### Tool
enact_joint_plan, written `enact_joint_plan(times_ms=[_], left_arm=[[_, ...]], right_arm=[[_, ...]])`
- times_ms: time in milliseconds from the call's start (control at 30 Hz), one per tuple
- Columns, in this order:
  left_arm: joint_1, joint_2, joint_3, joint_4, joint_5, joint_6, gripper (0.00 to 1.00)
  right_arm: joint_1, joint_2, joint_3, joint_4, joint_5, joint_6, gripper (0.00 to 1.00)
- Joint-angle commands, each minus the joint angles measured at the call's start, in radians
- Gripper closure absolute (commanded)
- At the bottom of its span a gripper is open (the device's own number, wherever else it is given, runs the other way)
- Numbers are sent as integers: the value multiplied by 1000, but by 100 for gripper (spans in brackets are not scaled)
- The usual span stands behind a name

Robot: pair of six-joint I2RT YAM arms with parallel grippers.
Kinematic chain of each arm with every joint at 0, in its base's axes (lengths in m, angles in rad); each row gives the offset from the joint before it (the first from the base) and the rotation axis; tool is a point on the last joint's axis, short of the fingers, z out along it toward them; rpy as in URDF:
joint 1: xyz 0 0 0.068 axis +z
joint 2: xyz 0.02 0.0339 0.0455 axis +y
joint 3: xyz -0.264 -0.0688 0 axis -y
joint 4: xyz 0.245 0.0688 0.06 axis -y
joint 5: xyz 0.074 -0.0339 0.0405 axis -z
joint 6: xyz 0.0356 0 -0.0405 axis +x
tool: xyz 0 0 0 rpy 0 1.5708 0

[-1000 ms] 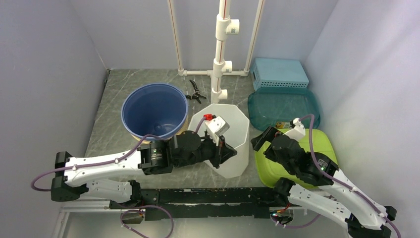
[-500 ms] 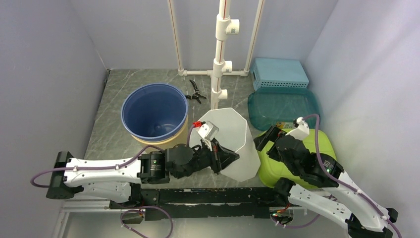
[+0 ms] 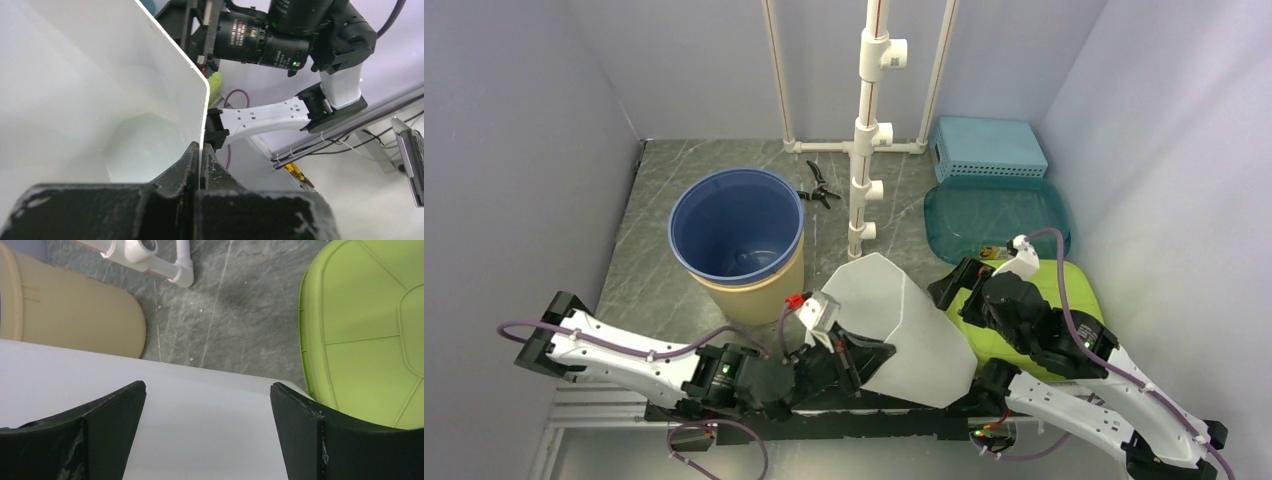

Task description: Turn the large container upside down

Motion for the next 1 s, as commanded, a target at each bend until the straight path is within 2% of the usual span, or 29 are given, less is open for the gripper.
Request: enact_joint_plan(times_ms=[0,133,200,300,400,433,533,600,667,833,967], left_arm=[[-96,-36,-68,-92,-297,-111,97],[-190,-40,-75,-298,-496,-275,97],[-234,-21,-39,-525,-581,-486,97],[-288,77,72,-1122,-650,-1045,97],[-314,258,167,-1802,-607,-1818,97],[-320,306,186,-1858,-588,-1873,97],[-320,363,191,-1866,-517,-1886,97],[-321,341,137,-1865,-479,-1992,97],[-322,285,77,-1854,-464,-2009,97],[-321,128,21,-1865,-464,-1930,97],[-321,67,25,-1846,-441,-1787,97]], right_arm=[[3,-1,-16,65,-83,-47,0],[3,0,-42,104,-147,-67,0],[3,11,-44,102,-163,-68,0],[3,38,-35,67,-156,-58,0],[4,57,-27,26,-138,-44,0],[3,61,-28,16,-130,-39,0],[3,78,-28,-35,-99,-10,0],[3,94,-29,-81,-80,19,0],[3,109,-37,-99,-75,37,0],[3,127,-84,-59,-95,45,0],[3,159,-108,-16,-114,37,0]])
